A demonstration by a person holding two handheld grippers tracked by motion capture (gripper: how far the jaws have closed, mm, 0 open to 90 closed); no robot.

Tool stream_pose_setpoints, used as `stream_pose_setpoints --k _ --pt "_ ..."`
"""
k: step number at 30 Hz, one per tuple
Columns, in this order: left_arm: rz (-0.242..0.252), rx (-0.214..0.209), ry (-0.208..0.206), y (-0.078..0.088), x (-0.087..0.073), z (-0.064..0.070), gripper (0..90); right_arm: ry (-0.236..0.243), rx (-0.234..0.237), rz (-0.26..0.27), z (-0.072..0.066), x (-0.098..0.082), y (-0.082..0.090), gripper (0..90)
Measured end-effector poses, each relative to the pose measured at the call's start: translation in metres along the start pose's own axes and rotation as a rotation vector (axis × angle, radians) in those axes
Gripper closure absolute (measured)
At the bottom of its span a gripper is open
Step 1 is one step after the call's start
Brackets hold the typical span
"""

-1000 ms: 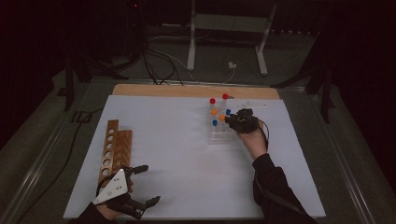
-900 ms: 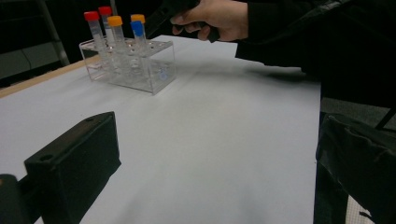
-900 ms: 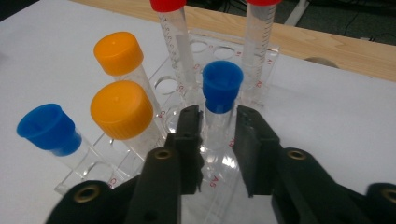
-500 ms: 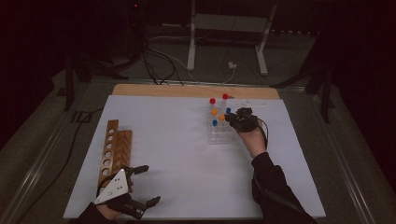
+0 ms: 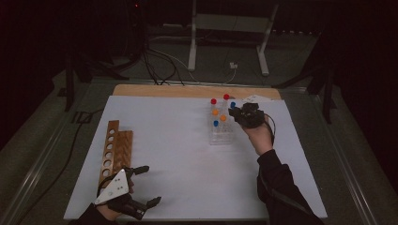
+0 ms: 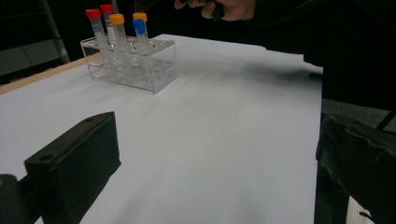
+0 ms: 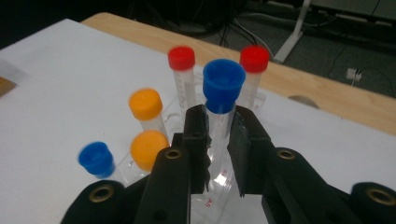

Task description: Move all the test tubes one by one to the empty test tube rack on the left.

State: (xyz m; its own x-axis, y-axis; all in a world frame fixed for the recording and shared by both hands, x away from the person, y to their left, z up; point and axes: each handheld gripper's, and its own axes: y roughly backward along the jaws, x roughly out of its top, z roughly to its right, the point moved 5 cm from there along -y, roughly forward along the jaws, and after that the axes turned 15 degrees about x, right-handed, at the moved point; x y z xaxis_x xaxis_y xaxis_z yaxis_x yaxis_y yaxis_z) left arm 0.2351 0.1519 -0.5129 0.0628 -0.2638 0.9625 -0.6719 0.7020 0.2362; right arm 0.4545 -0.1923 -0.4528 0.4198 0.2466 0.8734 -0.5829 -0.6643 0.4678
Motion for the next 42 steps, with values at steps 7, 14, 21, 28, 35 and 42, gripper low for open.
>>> stream_pose_setpoints --k 7,14,21,28,35,42 --pt "-0.021 0.001 -0.001 -0.001 -0.001 0.000 0.4 0.039 -0.003 0.015 -0.008 0.018 0.022 77.0" --pt "-0.045 0.020 -0.008 -0.003 0.000 0.001 0.4 0.066 0.009 0.010 -0.020 0.017 0.037 77.0" --pt "-0.050 -0.010 0.017 -0.005 0.002 0.005 0.4 0.077 0.041 -0.006 -0.033 0.003 0.046 76.9" --pt "-0.043 -0.043 0.033 -0.014 0.018 0.011 0.5 0.074 0.069 -0.030 -0.046 -0.016 0.056 77.0" --pt "-0.077 -0.078 0.026 -0.023 0.036 0.020 0.5 0.113 0.120 -0.061 -0.072 -0.033 0.059 76.9" --pt "-0.063 -0.096 0.041 -0.035 0.061 0.021 0.5 0.129 0.186 -0.086 -0.096 -0.050 0.053 77.0"
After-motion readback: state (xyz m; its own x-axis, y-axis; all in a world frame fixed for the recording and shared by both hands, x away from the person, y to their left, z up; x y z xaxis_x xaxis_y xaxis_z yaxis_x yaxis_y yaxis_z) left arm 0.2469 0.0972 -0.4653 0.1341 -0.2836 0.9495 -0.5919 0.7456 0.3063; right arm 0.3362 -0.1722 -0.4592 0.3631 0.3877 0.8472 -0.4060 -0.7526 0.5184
